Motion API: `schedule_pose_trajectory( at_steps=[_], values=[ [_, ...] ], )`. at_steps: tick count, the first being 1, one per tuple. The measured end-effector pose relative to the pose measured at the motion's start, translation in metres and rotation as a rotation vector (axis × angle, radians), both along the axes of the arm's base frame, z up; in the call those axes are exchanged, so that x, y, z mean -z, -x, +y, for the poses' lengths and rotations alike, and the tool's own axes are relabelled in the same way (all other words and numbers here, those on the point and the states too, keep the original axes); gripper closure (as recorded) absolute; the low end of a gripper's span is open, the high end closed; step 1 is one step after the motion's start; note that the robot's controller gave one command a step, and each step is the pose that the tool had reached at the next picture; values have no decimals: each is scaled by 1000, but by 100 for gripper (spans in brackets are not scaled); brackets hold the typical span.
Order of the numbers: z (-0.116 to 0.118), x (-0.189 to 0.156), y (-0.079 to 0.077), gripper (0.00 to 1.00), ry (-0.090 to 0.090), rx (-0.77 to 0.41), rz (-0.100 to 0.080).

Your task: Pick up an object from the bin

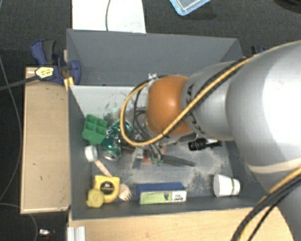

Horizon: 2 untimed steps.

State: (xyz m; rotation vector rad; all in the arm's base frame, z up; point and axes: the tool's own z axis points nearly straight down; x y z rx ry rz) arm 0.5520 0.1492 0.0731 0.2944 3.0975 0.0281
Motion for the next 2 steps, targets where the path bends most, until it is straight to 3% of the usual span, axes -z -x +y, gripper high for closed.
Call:
schedule_pose_trajectory(
  at_steps=[1, 2],
  values=[
    [-4, -48, 3, 100, 3, 6, 11],
    [-6, -125, 14, 100, 3, 14, 9]
  ],
)
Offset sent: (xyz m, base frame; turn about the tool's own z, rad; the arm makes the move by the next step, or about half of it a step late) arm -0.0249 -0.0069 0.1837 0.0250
